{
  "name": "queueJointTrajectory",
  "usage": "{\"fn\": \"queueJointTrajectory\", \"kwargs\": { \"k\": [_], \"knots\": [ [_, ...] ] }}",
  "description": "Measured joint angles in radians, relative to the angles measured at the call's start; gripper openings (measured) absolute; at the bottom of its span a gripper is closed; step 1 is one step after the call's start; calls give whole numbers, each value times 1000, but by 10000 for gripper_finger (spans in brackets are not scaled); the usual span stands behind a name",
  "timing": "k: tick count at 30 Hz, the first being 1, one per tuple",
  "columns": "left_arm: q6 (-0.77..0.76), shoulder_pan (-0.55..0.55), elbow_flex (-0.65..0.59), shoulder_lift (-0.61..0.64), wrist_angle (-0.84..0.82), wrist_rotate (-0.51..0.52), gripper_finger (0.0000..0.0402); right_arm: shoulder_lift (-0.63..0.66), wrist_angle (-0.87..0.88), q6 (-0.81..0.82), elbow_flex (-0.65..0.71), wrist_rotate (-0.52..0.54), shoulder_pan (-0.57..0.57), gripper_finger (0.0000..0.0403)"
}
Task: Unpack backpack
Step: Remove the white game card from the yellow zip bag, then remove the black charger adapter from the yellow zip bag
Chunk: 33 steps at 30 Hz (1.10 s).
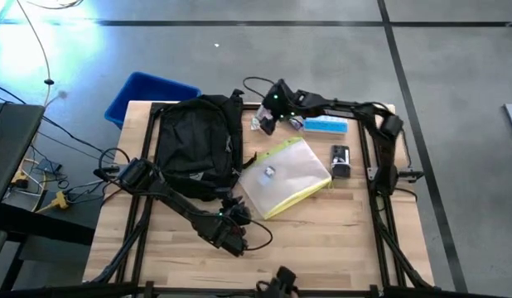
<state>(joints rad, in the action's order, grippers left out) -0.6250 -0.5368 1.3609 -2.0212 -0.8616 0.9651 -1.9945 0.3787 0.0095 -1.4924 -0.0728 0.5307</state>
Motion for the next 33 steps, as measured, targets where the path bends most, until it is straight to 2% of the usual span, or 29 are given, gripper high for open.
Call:
{"fn": "queueJointTrajectory", "kwargs": {
  "k": [3, 9, 14, 19, 21, 24, 29, 33],
  "knots": [
    [1, 4, 0, 0, 0, 11, 83, -81, 8, 47, -40, -49, -1, 286],
    [1, 6, 0, 0, 0, 13, 83, -159, 12, 117, -132, -43, -32, 290],
    [-2, 6, 0, 0, 3, 14, 83, -159, 29, 150, -200, -32, -56, 354],
    [-10, 5, 0, 0, 7, 9, 83, -158, 206, 131, -307, -8, -68, 392],
    [-16, 1, 0, 0, 7, 9, 83, -157, 310, 104, -361, 1, -74, 394],
    [-18, -7, 0, 0, 5, 8, 83, -127, 462, 54, -406, 83, -111, 390],
    [-18, -24, 0, 0, -7, 9, 83, 21, 564, -39, -314, 249, -253, 378],
    [-32, -33, 0, 0, -9, 13, 83, 196, 545, -3, -138, 276, -420, 372]
  ]
}}
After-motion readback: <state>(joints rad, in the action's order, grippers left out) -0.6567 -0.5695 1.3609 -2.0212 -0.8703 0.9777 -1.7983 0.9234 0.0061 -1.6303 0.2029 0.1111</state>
